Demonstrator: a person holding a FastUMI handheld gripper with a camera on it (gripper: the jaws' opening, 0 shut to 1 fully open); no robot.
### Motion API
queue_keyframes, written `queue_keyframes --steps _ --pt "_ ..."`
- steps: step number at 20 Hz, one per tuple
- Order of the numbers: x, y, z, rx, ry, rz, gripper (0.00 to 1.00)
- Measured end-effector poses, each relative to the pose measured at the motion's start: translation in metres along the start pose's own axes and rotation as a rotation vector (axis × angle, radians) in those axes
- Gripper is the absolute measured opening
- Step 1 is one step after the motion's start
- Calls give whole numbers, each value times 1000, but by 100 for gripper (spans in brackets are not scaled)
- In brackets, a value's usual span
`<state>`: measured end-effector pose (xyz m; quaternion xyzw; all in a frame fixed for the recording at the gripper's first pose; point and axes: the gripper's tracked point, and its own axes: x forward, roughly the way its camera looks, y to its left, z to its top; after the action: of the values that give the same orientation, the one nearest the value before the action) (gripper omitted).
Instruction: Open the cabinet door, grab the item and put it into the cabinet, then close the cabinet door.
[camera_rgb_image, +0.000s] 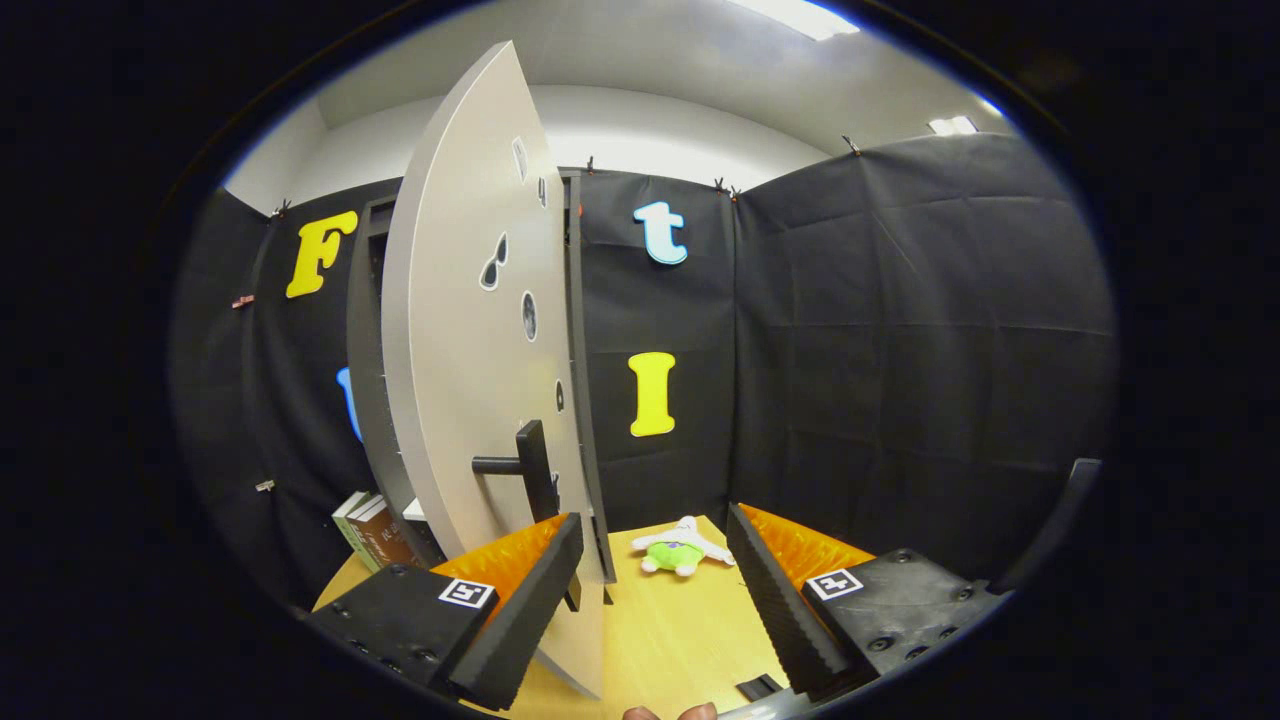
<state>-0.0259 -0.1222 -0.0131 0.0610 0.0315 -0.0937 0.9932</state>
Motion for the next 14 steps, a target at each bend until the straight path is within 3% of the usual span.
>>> queue_keyframes --steps 14 --pt "15 174 -18 36 43 293 97"
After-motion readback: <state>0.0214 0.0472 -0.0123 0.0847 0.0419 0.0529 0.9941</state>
